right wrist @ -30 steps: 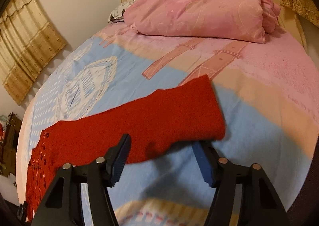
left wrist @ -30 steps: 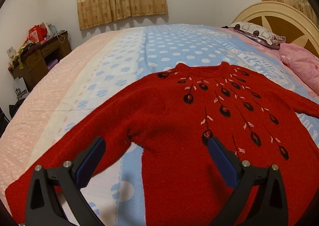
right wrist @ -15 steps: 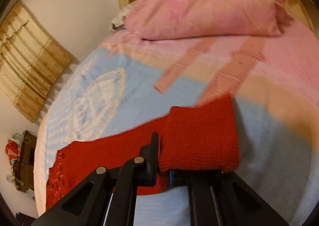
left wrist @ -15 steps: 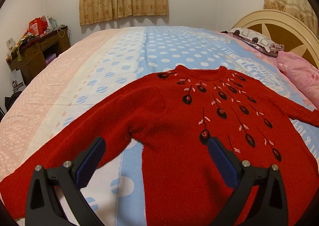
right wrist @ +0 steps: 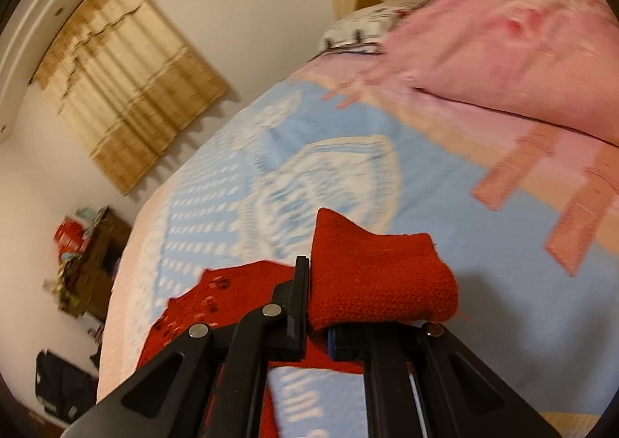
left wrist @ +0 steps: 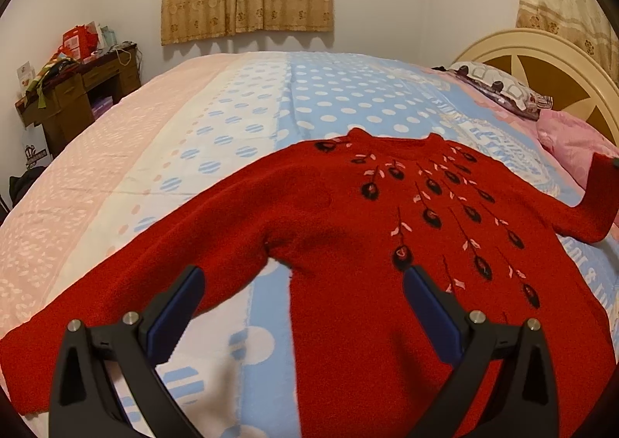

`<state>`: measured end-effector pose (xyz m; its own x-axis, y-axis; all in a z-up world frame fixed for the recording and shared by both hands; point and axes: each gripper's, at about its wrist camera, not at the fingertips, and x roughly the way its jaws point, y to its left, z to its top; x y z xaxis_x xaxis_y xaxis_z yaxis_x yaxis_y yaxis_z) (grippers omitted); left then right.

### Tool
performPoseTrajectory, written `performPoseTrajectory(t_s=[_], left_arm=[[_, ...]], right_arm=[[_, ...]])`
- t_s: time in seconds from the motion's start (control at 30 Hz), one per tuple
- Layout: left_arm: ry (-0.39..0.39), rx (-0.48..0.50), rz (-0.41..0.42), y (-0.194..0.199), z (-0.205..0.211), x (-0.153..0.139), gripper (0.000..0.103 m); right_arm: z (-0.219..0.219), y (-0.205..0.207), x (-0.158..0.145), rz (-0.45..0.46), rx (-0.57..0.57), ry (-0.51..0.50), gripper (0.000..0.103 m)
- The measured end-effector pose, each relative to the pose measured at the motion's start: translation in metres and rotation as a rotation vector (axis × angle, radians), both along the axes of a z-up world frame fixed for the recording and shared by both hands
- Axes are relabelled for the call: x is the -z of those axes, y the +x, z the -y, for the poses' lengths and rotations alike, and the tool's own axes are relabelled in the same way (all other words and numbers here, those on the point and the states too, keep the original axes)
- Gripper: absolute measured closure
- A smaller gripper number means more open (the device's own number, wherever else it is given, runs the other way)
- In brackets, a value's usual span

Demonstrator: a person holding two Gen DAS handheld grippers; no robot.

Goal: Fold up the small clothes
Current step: 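Fold the held sleeve across the sweater body with the right gripper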

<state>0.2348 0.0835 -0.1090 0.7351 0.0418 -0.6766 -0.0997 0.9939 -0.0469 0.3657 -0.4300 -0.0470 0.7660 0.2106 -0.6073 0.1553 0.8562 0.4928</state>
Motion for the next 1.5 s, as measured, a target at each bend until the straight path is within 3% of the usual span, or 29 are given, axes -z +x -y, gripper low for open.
performPoseTrajectory(t_s=[0.23,0.43,0.6,0.77,0.8,0.87,0.9,0.93,1.03,1.17,1.4,1.5], left_arm=[[0.010,-0.016,0.020,-0.006,-0.012,-0.011,0.000],[0.028,-0.034,0.041,-0.009,-0.021,-0.022,0.000],[0.039,-0.046,0.035,-0.009,-0.025,-0.022,0.000],[0.055,-0.057,0.022,-0.010,-0.029,-0.020,0.000],[0.060,-0.059,0.020,-0.010,-0.029,-0.020,0.000],[0.068,-0.064,0.016,-0.011,-0.031,-0.020,0.000],[0.071,-0.067,0.014,-0.011,-0.032,-0.020,0.000],[0.073,-0.069,0.012,-0.011,-0.032,-0.020,0.000],[0.082,-0.065,0.002,-0.010,-0.032,-0.021,0.000],[0.076,-0.023,-0.007,-0.005,-0.022,-0.025,0.000],[-0.006,0.211,-0.111,0.036,0.031,-0.023,0.000],[-0.021,0.256,-0.164,0.060,0.055,-0.006,0.010]], right_arm=[[-0.081,0.023,-0.012,0.022,-0.158,-0.021,0.097],[-0.170,0.041,-0.011,0.047,-0.307,-0.105,0.097],[-0.250,0.048,0.016,0.038,-0.445,-0.227,0.097],[-0.332,0.043,0.072,-0.042,-0.630,-0.359,0.096],[-0.341,0.042,0.081,-0.056,-0.654,-0.366,0.092],[-0.361,0.035,0.102,-0.089,-0.733,-0.355,0.060],[-0.365,0.032,0.109,-0.099,-0.771,-0.335,0.037],[-0.368,0.026,0.113,-0.100,-0.795,-0.322,0.035],[-0.369,0.011,0.119,-0.104,-0.857,-0.304,0.035],[-0.338,-0.007,0.109,-0.129,-0.866,-0.254,0.035],[-0.267,-0.041,0.102,-0.124,-0.731,-0.353,0.034],[-0.255,-0.049,0.103,-0.111,-0.705,-0.341,0.034]])
